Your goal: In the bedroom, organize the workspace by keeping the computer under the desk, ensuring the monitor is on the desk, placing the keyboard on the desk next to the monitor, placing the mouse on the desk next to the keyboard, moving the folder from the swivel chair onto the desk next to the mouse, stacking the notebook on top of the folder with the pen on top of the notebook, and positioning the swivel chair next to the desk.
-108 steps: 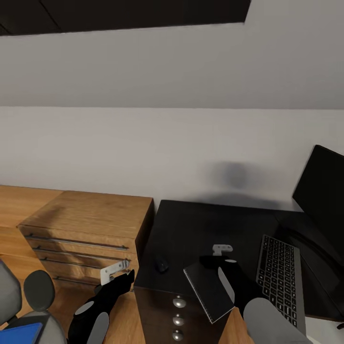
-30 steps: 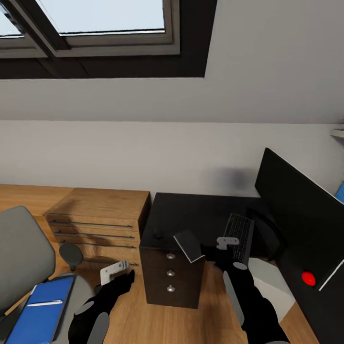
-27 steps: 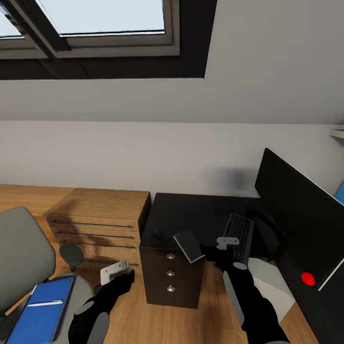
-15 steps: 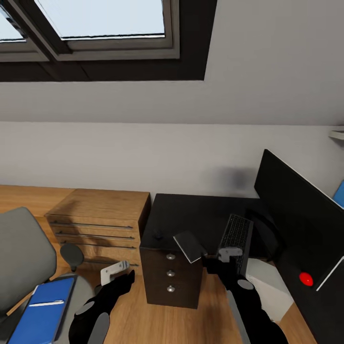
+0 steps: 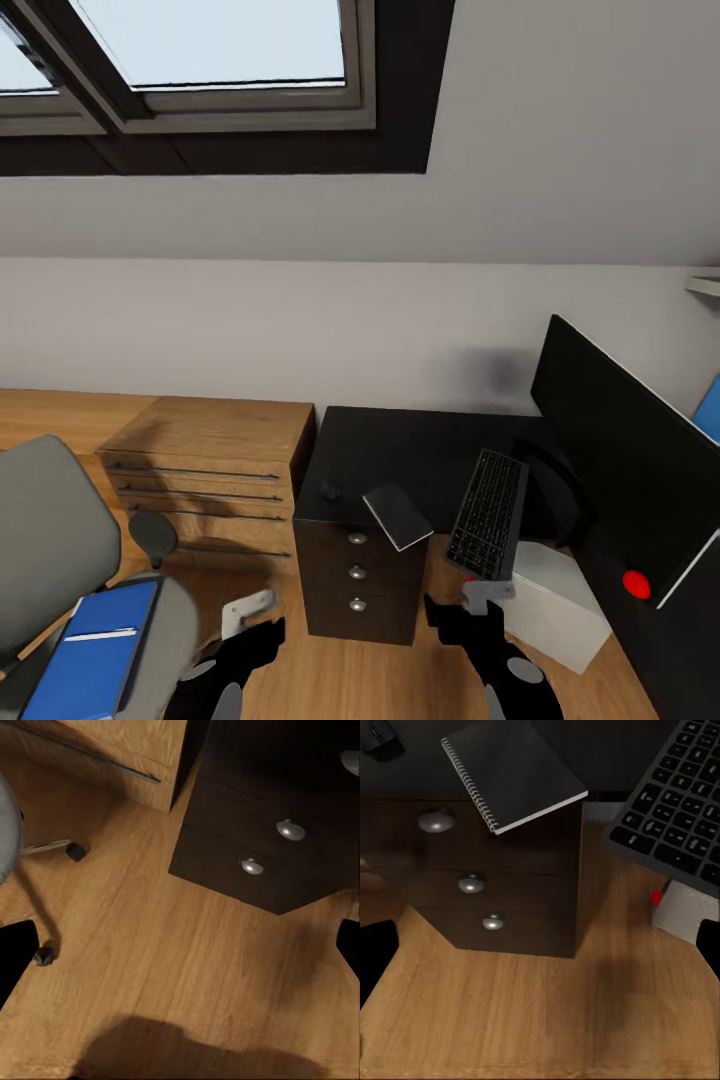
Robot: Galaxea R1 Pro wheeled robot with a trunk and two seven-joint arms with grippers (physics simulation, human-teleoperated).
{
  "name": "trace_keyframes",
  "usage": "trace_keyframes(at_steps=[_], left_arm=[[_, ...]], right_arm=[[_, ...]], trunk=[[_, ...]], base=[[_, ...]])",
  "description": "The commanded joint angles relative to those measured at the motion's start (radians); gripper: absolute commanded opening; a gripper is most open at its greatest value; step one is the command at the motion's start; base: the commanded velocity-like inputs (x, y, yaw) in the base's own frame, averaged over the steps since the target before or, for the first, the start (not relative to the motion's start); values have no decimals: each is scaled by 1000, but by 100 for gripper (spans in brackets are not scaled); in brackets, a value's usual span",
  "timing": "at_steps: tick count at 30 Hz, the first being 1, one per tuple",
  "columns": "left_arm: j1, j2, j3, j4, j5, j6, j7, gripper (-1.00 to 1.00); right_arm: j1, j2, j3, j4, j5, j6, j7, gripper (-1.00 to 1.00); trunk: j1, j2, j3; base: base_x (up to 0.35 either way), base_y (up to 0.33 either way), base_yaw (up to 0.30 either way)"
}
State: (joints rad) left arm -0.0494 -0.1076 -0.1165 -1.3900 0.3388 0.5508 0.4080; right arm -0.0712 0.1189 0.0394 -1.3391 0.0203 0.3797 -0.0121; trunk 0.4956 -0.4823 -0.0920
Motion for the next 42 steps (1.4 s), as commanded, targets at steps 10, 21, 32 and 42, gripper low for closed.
trace_keyframes(at_steps=[10, 21, 32, 42], left_arm=[[0, 0, -4, 241, -51, -98, 7, 100], [0, 0, -62, 478, -59, -308, 5, 100], [-1, 3, -75, 721, -62, -543, 5, 100], [0, 8, -77, 756, -63, -586, 5, 100]], right_arm=[[34, -2, -1, 155, 4, -37, -3, 100], [37, -5, -1, 426, 4, -293, -2, 100], [37, -2, 3, 711, 2, -572, 0, 100], [37, 1, 6, 796, 4, -678, 0, 100]], trunk=[[-11, 19, 8], [-11, 19, 8], [-11, 19, 8], [-11, 19, 3]], base=[[0, 0, 0], [0, 0, 0], [0, 0, -61], [0, 0, -230]])
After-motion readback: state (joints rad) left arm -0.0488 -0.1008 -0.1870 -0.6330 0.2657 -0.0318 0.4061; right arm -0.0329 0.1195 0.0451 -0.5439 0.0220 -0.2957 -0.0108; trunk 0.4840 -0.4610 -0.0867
